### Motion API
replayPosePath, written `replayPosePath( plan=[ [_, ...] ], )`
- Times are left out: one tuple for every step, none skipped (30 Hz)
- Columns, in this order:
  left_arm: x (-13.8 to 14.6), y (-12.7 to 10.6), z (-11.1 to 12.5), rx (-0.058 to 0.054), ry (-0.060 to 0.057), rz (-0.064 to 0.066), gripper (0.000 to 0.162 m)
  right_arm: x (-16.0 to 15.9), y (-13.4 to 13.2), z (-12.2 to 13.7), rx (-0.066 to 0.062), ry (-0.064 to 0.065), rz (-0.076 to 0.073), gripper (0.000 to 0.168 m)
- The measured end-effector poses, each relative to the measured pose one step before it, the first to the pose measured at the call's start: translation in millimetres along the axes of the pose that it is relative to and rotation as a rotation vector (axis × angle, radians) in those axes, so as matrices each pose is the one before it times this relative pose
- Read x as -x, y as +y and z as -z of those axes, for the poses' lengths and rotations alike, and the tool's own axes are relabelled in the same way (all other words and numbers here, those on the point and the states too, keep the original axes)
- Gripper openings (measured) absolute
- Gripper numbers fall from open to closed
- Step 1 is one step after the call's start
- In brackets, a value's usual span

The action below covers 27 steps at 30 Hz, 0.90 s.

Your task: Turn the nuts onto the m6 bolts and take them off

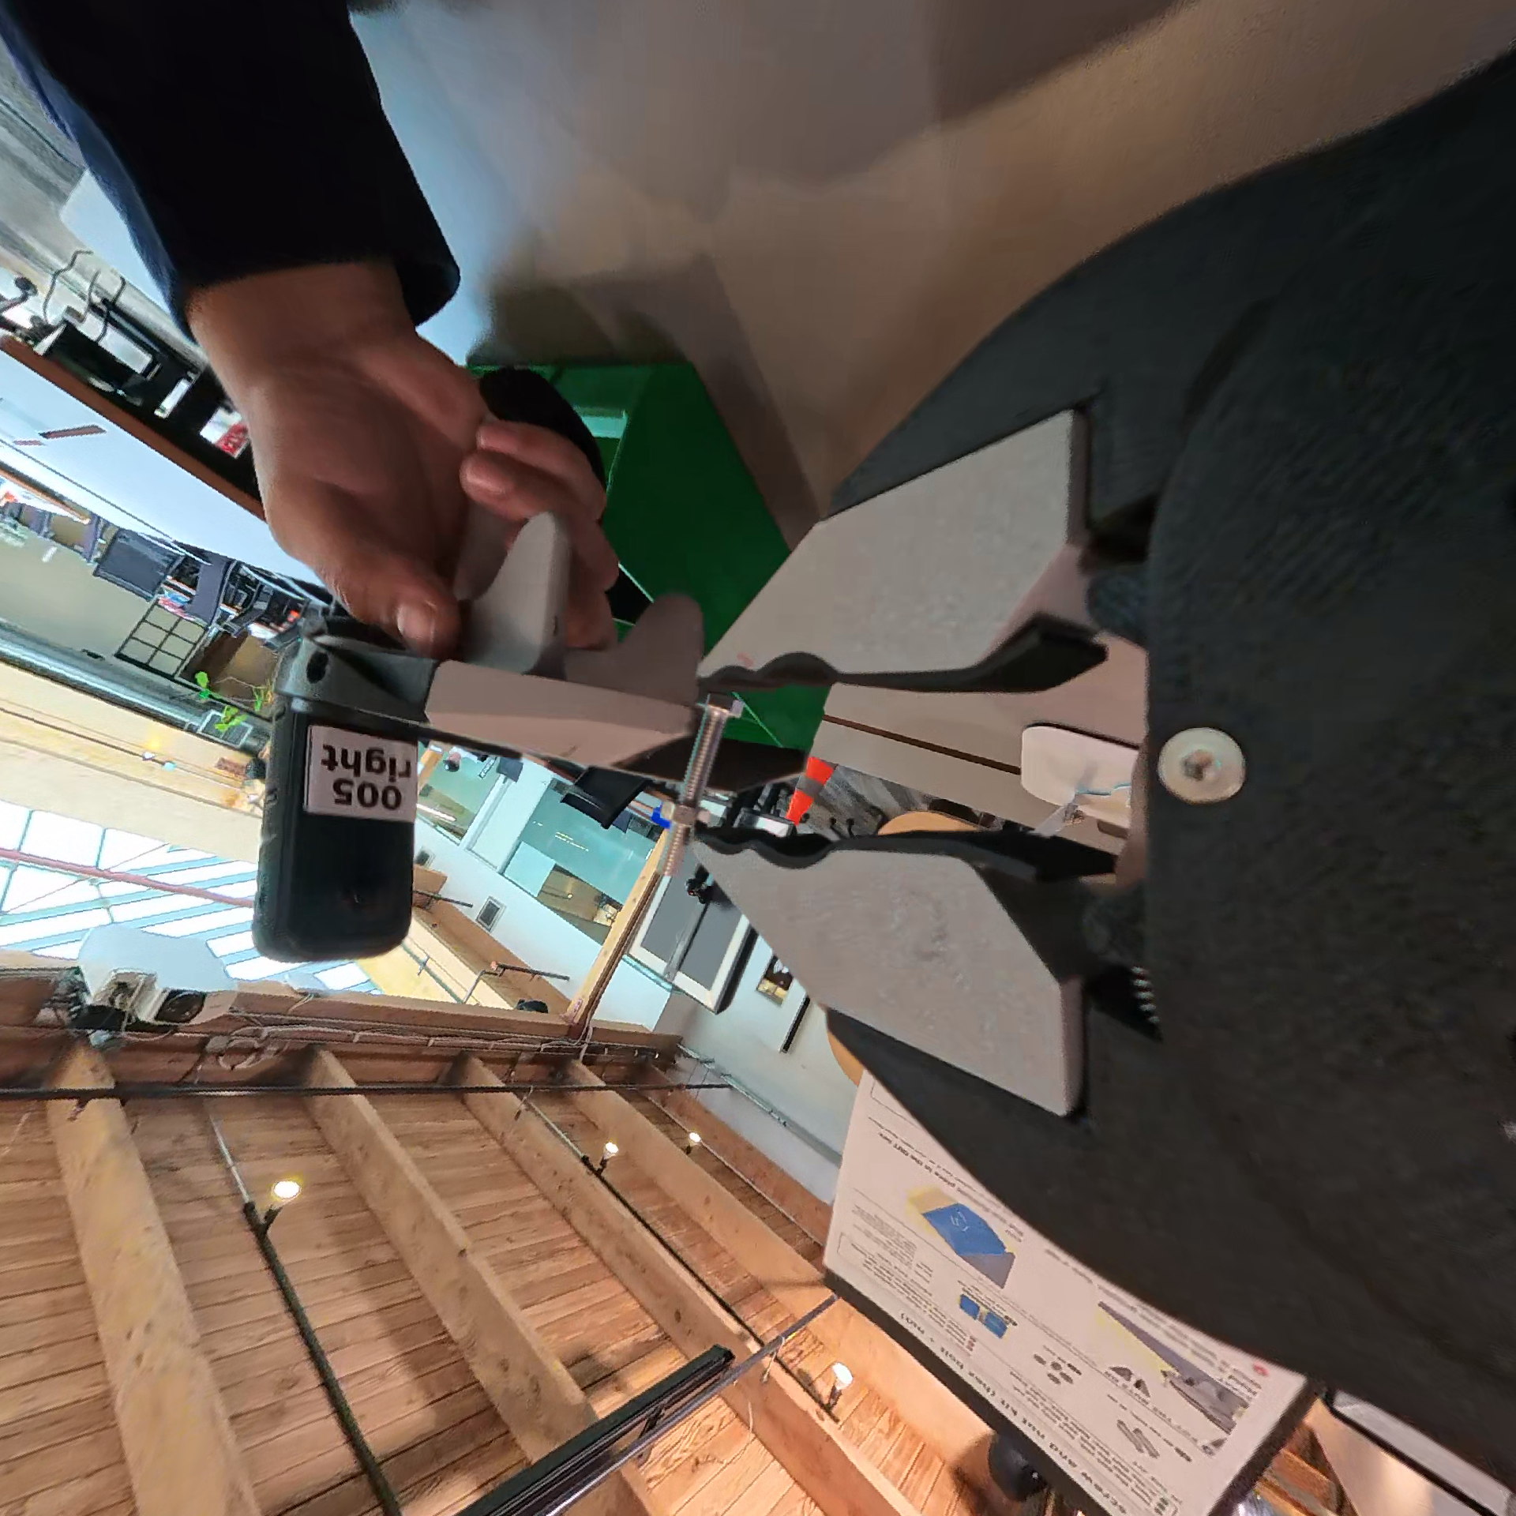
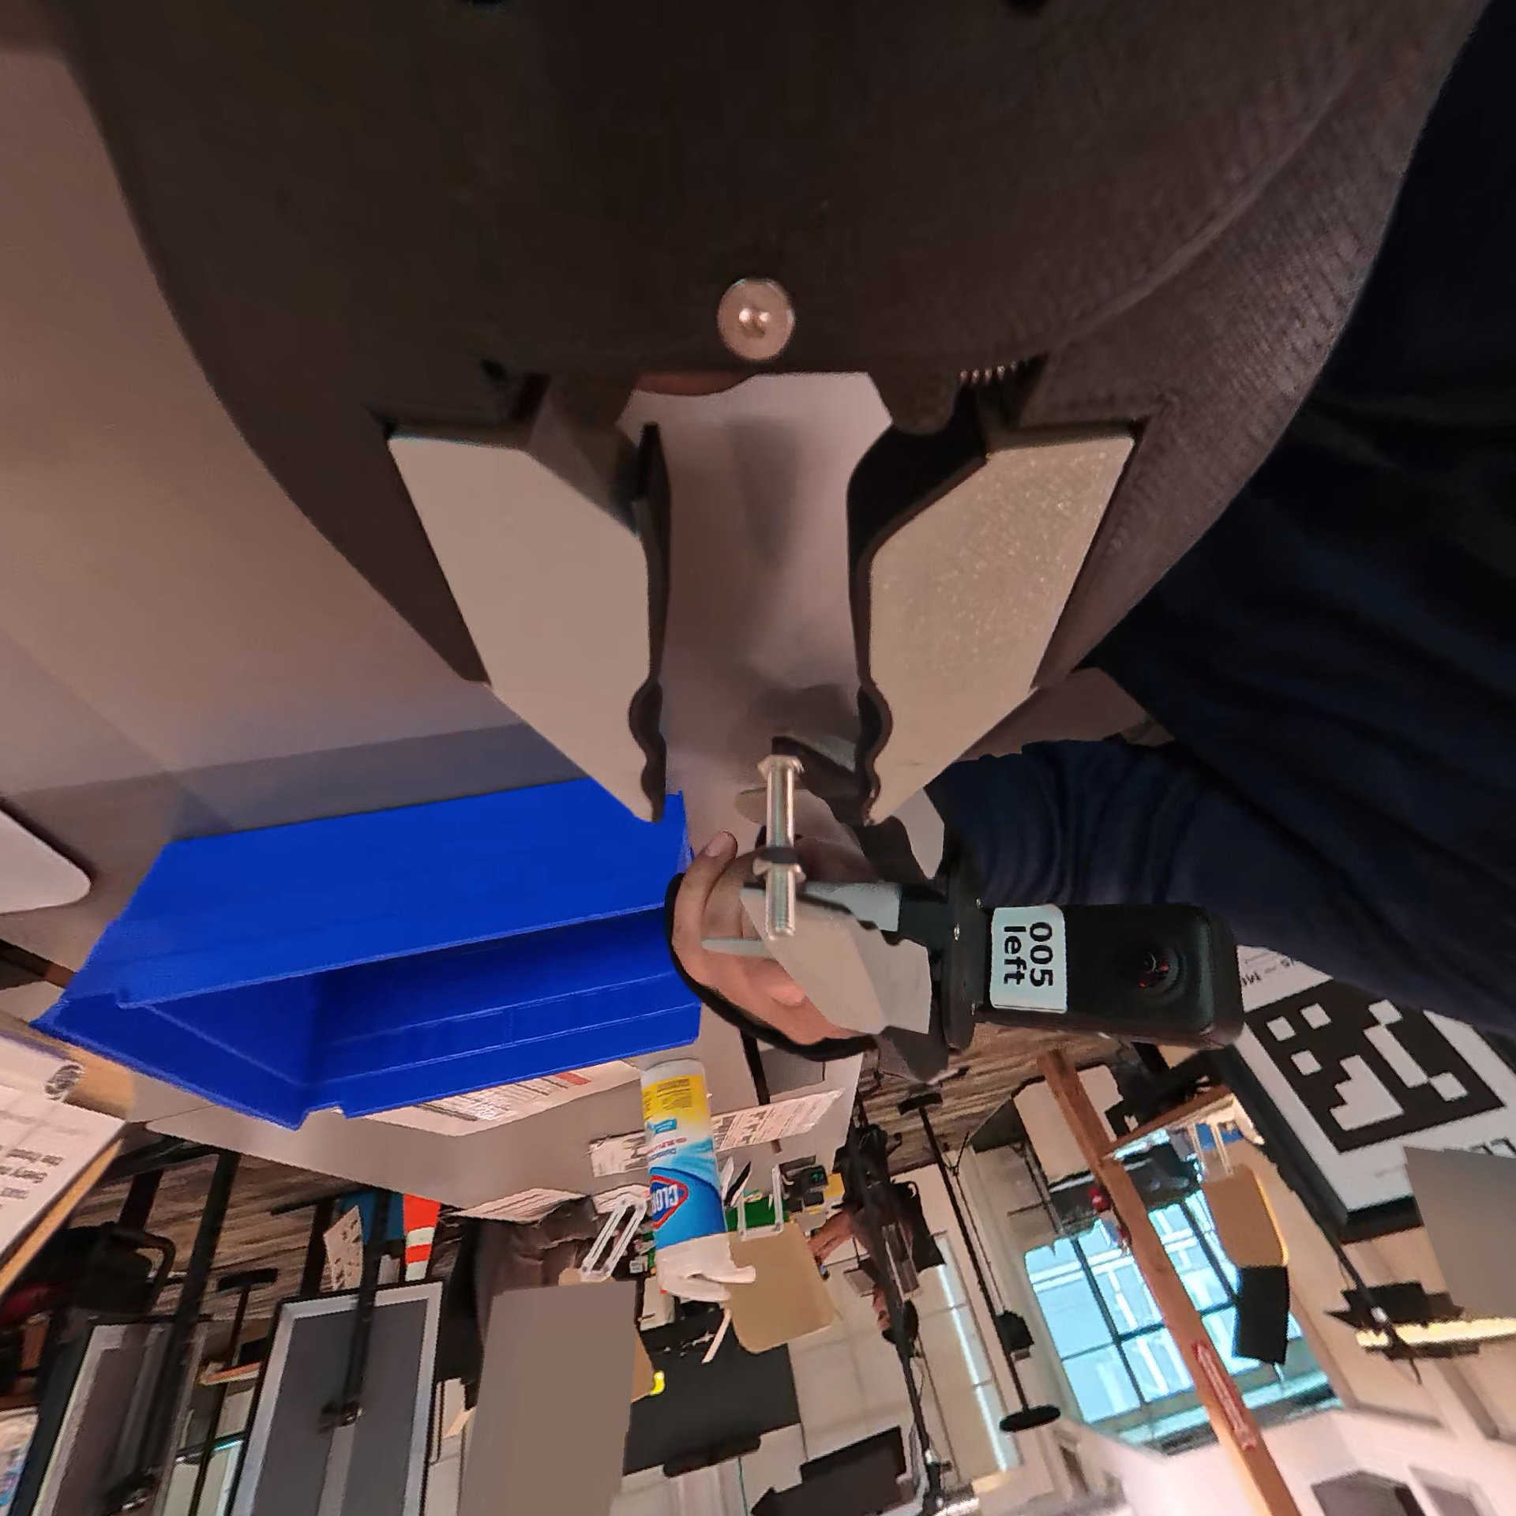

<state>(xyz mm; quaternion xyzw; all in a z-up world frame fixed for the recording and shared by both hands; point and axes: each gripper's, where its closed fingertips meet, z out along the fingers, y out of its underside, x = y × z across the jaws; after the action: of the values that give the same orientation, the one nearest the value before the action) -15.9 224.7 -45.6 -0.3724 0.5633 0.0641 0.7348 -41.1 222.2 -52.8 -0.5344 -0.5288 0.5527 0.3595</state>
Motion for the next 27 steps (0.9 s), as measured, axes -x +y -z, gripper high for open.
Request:
replayPosePath(
  plan=[
    [-2.84, -0.64, -0.74, 0.0011, -0.0002, -0.0135, 0.03, 1.02, 1.2, -0.52, 0.0099, 0.0008, 0.0103, 0.04],
    [-1.76, 0.13, -0.89, 0.0014, -0.0056, -0.0125, 0.03, 0.48, 1.07, -0.16, 0.0085, 0.0025, 0.0098, 0.036],
    [-1.94, 1.05, -0.83, 0.0044, -0.0003, -0.0104, 0.03, 0.86, 0.38, 0.17, 0.0039, -0.0018, 0.0105, 0.029],
    [-1.33, 1.7, -0.75, 0.0071, -0.0023, -0.0099, 0.03, 0.25, 0.14, 0.69, 0.0024, -0.0006, 0.0084, 0.021],
    [-1.04, 1.54, -0.3, 0.0052, -0.0024, -0.0107, 0.03, -1.15, -0.74, 1.2, -0.0031, 0.0059, 0.0035, 0.013],
    [-1.34, 0.89, -0.17, 0.003, 0.0027, -0.0058, 0.03, -1.17, -1.35, 1.46, -0.0081, 0.0039, -0.001, 0.009],
    [-0.17, 0.41, 0.21, 0.0011, -0.0029, -0.0025, 0.03, -0.94, -0.93, 1.65, -0.006, 0.0004, -0.0034, 0.007],
    [0.24, 0.52, 0.1, 0.0017, -0.0037, -0.0022, 0.03, -0.52, -0.17, 0.92, -0.0019, -0.0033, -0.0067, 0.007],
    [-0.33, 0.5, -0.09, 0.0022, -0.0004, 0.0001, 0.03, -0.47, 0.74, -0.1, 0.0036, 0.0001, -0.0025, 0.007],
    [-0.22, 1.12, -0.17, 0.0033, -0.0034, 0.0027, 0.03, -1.16, 0.45, -0.36, 0.0014, 0.0073, 0.0029, 0.007],
    [-0.51, 1.51, -0.13, 0.0017, -0.003, 0.0041, 0.03, -1.42, 1.02, -0.48, 0.0058, 0.0096, 0.0042, 0.007],
    [-0.97, 1.74, -0.05, 0.0014, -0.0018, 0.0069, 0.03, -1.62, 1.42, -0.57, 0.0085, 0.0099, 0.0042, 0.007],
    [-0.89, 1.93, -0.05, 0.0025, -0.0036, 0.0112, 0.03, -1.73, 1.43, -0.76, 0.0066, 0.0106, 0.0039, 0.007],
    [-0.86, 2.16, -0.25, 0.005, -0.0049, 0.0154, 0.03, -2.08, 1.32, -0.84, 0.0053, 0.0126, 0.002, 0.007],
    [-0.59, 2.83, -0.42, 0.0099, -0.007, 0.0196, 0.03, -2.98, 1.33, -0.94, 0.0056, 0.0164, -0.0013, 0.007],
    [0.38, 3.46, -0.59, 0.0156, -0.0099, 0.0228, 0.03, -3.74, 0.45, -0.64, -0.0001, 0.0191, -0.0058, 0.007],
    [0.41, 3.27, -0.31, 0.0138, -0.0051, 0.0278, 0.027, -3.39, -1.15, 0.15, -0.0123, 0.0133, -0.0082, 0.007],
    [0.98, 2.36, 0.01, 0.0055, -0.002, 0.0422, 0.023, -2.53, -2.57, 1.43, -0.0211, 0.0046, -0.0106, 0.007],
    [3.98, 2.05, 0.2, 0.0026, -0.0139, 0.0548, 0.022, -2.71, -2.93, 2.15, -0.0218, 0.0036, -0.0137, 0.007],
    [3.78, 3.58, -0.29, 0.0147, -0.0046, 0.065, 0.019, -1.96, -3.13, 2.48, -0.0225, -0.0005, -0.0114, 0.007],
    [1.55, 4.06, -0.76, 0.0168, 0.0151, 0.0778, 0.018, -0.62, -3.26, 2.46, -0.0219, -0.0049, -0.0053, 0.006],
    [0.79, 4.77, -1.45, 0.0225, 0.023, 0.0974, 0.018, 0.57, -3.41, 1.87, -0.022, -0.0068, 0.0033, 0.006],
    [0.58, 5.29, -2.12, 0.0254, 0.0233, 0.1096, 0.018, 1.76, -2.86, 0.9, -0.0182, -0.0081, 0.0095, 0.006],
    [-3.62, 3.85, -2.0, 0.0154, 0.0505, 0.1035, 0.02, 1.29, -0.93, -0.32, -0.0045, -0.0022, 0.0087, 0.006],
    [-5.8, 0.6, -1.11, -0.0054, 0.0581, 0.0828, 0.021, -1.46, 1.35, -1.56, 0.0092, 0.0164, 0.0097, 0.006],
    [-3.36, -0.81, -0.79, -0.0131, 0.0362, 0.0661, 0.02, -3.46, 2.61, -2.06, 0.0134, 0.0313, 0.0163, 0.007],
    [-3.03, -0.26, -0.73, -0.0052, 0.0335, 0.0545, 0.02, -2.46, 3.3, -2.62, 0.0156, 0.024, 0.0181, 0.006]
  ],
)
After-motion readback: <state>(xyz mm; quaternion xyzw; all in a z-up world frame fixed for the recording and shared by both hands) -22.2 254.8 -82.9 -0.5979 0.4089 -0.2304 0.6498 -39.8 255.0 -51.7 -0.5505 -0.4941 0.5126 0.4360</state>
